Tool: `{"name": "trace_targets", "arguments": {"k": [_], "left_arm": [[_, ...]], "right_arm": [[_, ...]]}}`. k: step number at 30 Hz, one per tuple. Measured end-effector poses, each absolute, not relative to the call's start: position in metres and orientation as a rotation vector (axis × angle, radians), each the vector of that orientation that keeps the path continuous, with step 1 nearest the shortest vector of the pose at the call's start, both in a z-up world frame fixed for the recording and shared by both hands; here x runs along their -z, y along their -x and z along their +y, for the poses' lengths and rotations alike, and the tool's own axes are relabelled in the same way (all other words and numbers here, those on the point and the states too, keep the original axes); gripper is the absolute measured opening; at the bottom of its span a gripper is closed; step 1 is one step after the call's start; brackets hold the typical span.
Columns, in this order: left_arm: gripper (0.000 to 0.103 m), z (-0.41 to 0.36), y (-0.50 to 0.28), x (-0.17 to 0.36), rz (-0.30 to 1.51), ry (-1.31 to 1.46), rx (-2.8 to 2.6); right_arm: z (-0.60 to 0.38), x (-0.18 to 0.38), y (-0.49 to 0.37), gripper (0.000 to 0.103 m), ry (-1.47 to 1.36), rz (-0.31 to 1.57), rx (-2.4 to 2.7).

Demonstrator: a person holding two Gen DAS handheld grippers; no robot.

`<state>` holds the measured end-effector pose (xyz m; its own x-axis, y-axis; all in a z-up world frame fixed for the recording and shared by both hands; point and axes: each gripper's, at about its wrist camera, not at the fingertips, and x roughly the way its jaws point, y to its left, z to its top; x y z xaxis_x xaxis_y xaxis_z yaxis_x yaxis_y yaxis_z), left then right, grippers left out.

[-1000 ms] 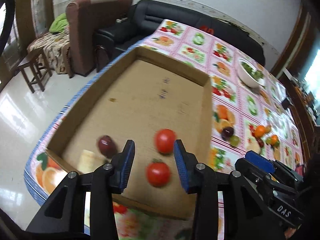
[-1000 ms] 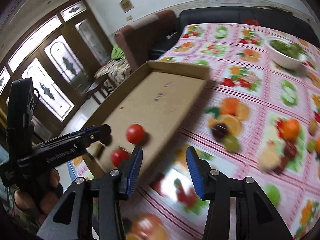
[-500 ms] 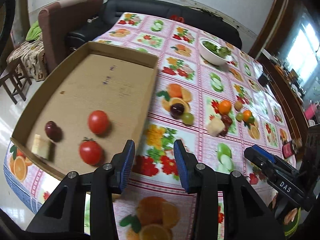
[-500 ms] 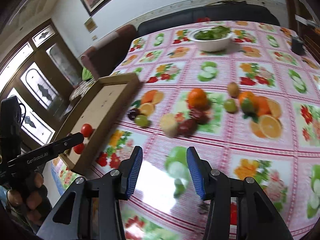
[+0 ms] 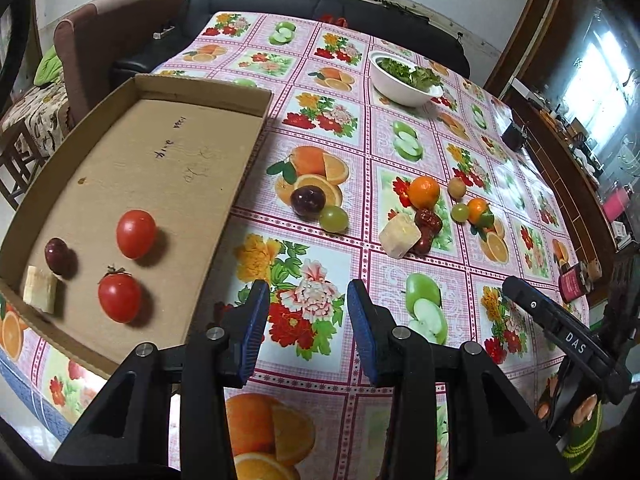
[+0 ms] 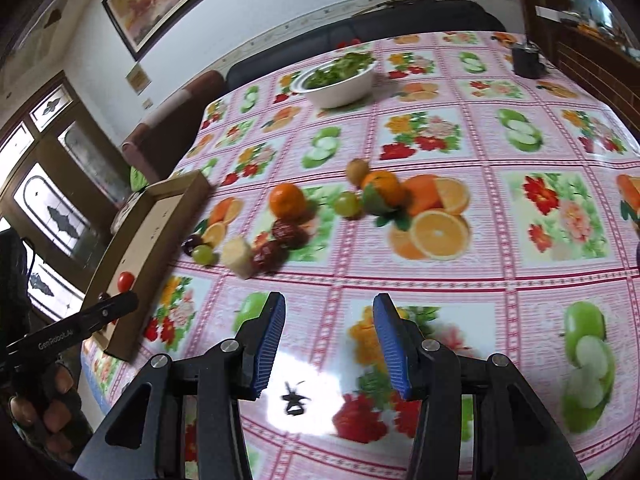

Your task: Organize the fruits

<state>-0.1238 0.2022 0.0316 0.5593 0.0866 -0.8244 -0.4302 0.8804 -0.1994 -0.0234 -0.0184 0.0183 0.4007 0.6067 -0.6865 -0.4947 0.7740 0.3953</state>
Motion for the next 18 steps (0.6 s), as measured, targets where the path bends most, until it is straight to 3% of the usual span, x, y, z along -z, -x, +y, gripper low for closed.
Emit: {"name": "trace_targets", "arguments": {"k": [18], "left_arm": [[0.038,0.233,0.058,-0.015,0.947,0.547,-0.344]], "right_arm": [[-0.029,-0.003,-0.011,0.049,-0.165,0.955,-0.653]]}}
